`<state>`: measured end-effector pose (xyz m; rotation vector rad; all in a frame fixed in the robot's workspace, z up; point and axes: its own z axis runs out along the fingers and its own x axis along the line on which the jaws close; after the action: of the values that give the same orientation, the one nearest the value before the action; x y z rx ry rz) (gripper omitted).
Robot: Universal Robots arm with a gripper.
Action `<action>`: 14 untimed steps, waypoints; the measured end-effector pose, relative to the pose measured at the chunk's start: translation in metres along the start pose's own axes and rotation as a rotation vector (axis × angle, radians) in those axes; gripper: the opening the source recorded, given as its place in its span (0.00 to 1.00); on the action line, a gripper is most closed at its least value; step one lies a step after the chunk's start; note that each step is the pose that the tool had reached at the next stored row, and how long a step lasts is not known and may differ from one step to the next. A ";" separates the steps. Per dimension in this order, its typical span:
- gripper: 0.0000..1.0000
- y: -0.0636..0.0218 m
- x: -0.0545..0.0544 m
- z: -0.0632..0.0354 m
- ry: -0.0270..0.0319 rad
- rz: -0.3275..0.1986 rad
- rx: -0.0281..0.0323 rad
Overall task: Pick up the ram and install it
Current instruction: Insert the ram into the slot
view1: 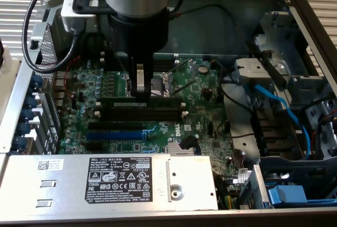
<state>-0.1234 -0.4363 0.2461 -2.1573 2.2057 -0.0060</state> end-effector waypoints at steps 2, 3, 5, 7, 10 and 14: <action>0.12 -0.0006 0.001 0.0000 0.0000 0.000 0.0000; 0.12 -0.0009 0.001 0.0000 0.0000 0.000 0.0000; 0.12 -0.0010 0.002 0.0000 0.0000 0.000 0.0000; 0.12 -0.0013 0.003 -0.0001 0.0001 0.000 -0.0001; 0.12 -0.0015 0.004 -0.0001 0.0000 0.000 0.0000; 0.12 -0.0019 0.004 0.0000 0.0000 0.000 0.0003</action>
<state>-0.1216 -0.4408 0.2460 -2.1573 2.2054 -0.0064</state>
